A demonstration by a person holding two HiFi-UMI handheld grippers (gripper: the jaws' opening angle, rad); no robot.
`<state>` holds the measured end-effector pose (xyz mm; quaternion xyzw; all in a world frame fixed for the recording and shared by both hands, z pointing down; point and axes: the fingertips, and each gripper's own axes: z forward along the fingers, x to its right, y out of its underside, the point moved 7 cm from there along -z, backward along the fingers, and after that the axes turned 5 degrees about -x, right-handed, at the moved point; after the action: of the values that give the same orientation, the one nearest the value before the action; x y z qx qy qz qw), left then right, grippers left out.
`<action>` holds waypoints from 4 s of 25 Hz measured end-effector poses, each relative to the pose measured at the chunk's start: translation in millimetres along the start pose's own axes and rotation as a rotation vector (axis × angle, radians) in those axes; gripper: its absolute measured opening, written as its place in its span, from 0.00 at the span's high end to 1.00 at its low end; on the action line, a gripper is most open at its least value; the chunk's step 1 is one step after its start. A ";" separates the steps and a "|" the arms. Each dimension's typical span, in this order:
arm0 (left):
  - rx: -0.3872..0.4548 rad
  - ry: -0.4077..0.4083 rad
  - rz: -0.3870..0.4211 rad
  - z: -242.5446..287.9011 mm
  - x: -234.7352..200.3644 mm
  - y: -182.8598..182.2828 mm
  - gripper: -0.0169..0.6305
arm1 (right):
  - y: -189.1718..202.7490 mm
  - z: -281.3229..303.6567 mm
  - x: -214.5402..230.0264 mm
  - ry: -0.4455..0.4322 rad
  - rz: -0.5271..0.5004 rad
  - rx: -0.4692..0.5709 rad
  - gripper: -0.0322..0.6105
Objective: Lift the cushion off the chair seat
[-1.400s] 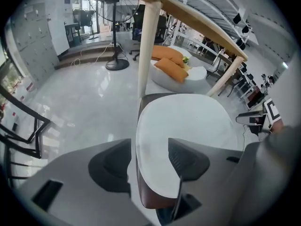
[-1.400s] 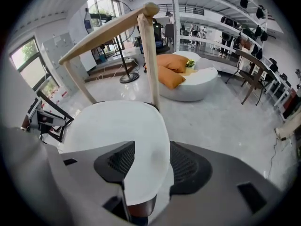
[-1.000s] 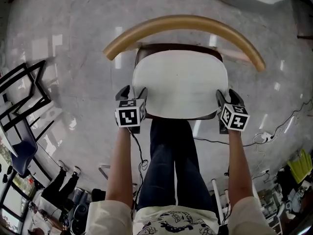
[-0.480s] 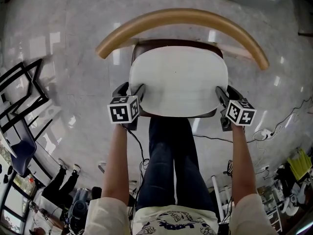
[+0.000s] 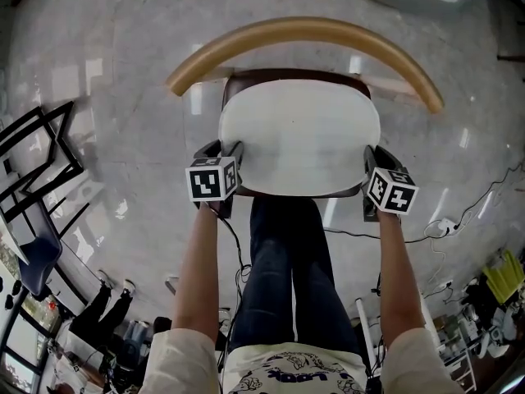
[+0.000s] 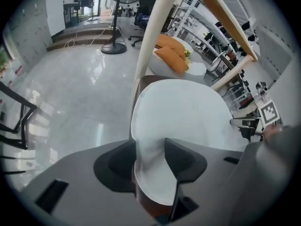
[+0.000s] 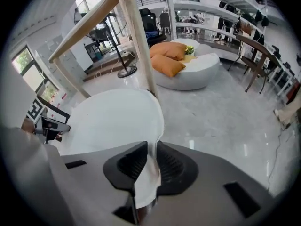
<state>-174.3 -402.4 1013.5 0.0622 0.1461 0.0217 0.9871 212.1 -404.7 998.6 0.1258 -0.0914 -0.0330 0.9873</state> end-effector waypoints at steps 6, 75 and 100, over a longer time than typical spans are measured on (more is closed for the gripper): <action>0.020 -0.102 0.067 -25.5 12.2 1.8 0.80 | -2.7 -26.7 -10.9 0.030 -0.025 0.021 0.88; 1.060 -0.253 0.132 -775.5 256.2 123.2 0.90 | -8.0 -784.9 -153.4 -0.043 -0.197 1.077 0.88; 1.107 -0.248 0.143 -792.8 250.3 117.7 0.90 | -14.4 -796.7 -163.4 -0.041 -0.196 1.131 0.88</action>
<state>-168.7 -178.1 204.3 0.5818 0.0141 0.0014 0.8132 201.6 -211.2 208.7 0.6415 -0.1018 -0.0726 0.7568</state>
